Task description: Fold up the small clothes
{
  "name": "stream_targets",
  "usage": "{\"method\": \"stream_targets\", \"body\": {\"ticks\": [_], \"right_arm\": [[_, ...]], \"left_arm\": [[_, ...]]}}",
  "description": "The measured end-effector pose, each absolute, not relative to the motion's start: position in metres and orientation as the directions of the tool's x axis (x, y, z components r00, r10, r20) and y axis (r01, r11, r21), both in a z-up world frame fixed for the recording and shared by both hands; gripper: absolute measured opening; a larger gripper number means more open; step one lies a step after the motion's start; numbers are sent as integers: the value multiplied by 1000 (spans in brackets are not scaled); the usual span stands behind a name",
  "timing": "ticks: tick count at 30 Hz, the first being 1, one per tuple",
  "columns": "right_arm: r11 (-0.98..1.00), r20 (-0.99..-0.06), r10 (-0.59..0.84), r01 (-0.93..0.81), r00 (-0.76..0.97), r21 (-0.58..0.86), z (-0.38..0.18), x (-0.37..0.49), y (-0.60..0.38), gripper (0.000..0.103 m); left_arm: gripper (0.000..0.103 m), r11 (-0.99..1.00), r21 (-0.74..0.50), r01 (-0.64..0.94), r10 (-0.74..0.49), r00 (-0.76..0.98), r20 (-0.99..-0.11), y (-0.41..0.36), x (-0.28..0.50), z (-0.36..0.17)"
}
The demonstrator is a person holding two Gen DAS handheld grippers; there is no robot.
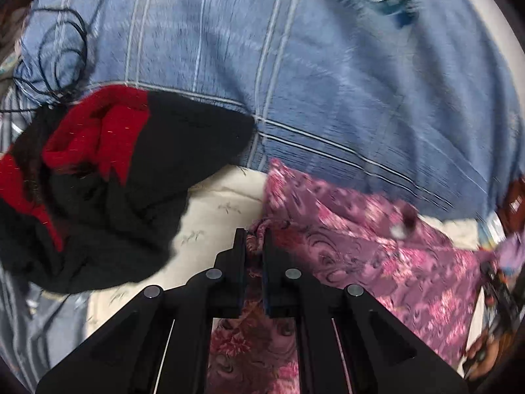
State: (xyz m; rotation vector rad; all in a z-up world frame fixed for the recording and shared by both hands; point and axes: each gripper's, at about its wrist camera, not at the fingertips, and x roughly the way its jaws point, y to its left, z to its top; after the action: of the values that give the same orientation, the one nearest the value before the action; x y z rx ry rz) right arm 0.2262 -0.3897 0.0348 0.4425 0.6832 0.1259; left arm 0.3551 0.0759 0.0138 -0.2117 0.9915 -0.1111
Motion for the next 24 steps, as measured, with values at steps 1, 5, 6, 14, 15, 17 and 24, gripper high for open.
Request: {"method": "stream_targets", "body": {"ticks": [1,5,6,14,15,17,24], "right_arm": [[898,-592,247,49,768,438,28,235,-393,5],[893,-641,217,116,737,435,4,262,-400,5],[893,-660,212,132,721,431,-4,269,-401,5],[877,-719,167,232,675,421,-15,262,-414,14],[869,-713,173,235,680,435,-10,251,-419,15],[856,-699,186,235,691,460,-3,229,-425,19],[795,-678,249,254,691,551,4,120,-432,44]], "left_arm": [[6,973,-232,-20,-186,528,-828,74,368,4],[6,974,-213,-81,-148,489,-860,69,394,-23],[6,974,-207,-95,-139,473,-870,69,400,-31],[19,893,-390,-222,-280,404,-871,139,391,-35],[26,886,-409,-220,-300,401,-866,150,381,-30],[40,885,-424,-192,-325,396,-859,166,350,-21],[64,835,-534,-134,-470,332,-818,185,228,-31]]}}
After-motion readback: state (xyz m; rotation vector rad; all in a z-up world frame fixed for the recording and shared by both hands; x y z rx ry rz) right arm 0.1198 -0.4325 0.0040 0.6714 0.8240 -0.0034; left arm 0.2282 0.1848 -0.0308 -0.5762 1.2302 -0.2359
